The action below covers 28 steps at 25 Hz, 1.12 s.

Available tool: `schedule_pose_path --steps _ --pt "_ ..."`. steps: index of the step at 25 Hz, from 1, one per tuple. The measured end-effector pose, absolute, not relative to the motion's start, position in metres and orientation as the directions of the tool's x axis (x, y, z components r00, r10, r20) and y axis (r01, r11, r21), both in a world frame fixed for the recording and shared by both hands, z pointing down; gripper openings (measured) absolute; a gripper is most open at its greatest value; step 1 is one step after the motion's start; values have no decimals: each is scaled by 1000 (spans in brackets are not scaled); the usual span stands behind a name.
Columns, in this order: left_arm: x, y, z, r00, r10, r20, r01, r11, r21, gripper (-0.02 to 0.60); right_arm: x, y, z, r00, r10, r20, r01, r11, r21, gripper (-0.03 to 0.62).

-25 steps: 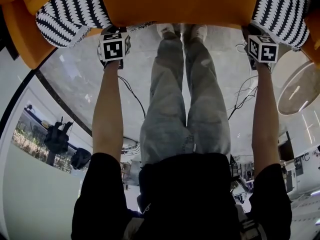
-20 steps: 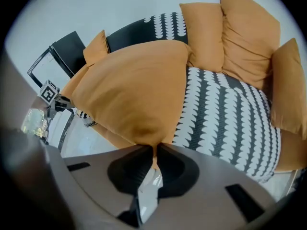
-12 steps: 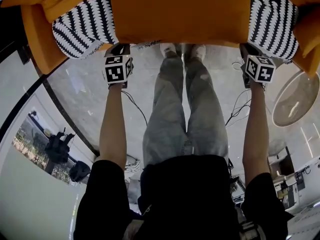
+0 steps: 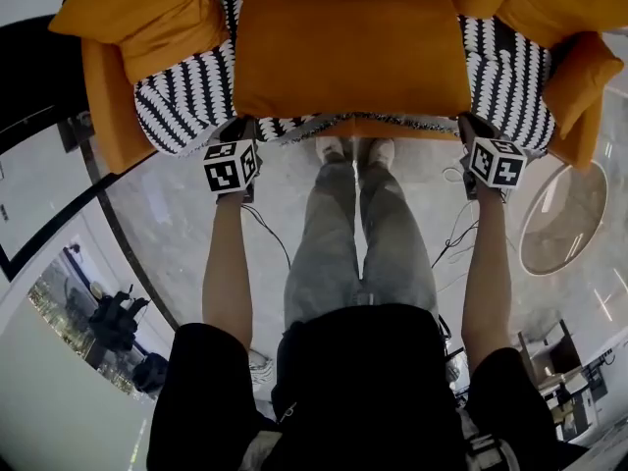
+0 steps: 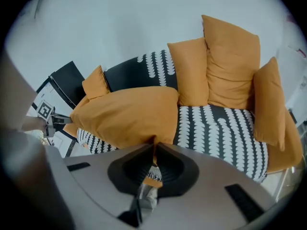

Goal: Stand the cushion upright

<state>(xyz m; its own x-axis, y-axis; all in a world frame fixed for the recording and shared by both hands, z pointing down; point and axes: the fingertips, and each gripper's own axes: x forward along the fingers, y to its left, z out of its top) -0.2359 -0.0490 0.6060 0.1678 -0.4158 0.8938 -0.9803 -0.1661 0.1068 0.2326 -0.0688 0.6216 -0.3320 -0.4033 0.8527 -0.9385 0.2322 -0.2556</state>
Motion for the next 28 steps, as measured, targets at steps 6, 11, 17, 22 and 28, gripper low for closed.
schedule_pose_path --steps 6,11,17,22,28 --pt "-246 -99 561 204 -485 850 -978 -148 150 38 225 -117 568 -327 -482 813 -941 241 -236 25" --pt "-256 -145 530 236 -521 820 -968 -204 149 38 223 -166 531 -322 -534 782 -943 258 -212 25" --pt "-261 -211 504 257 -573 778 -964 -210 164 38 217 -235 505 -316 -588 745 -943 284 -175 25" --pt "-260 -267 492 256 -608 751 -963 -224 147 38 219 -294 492 -279 -651 706 -957 250 -148 25" --pt "-260 -329 480 257 -635 728 -965 -214 153 38 222 -359 480 -206 -708 675 -978 172 -118 26"
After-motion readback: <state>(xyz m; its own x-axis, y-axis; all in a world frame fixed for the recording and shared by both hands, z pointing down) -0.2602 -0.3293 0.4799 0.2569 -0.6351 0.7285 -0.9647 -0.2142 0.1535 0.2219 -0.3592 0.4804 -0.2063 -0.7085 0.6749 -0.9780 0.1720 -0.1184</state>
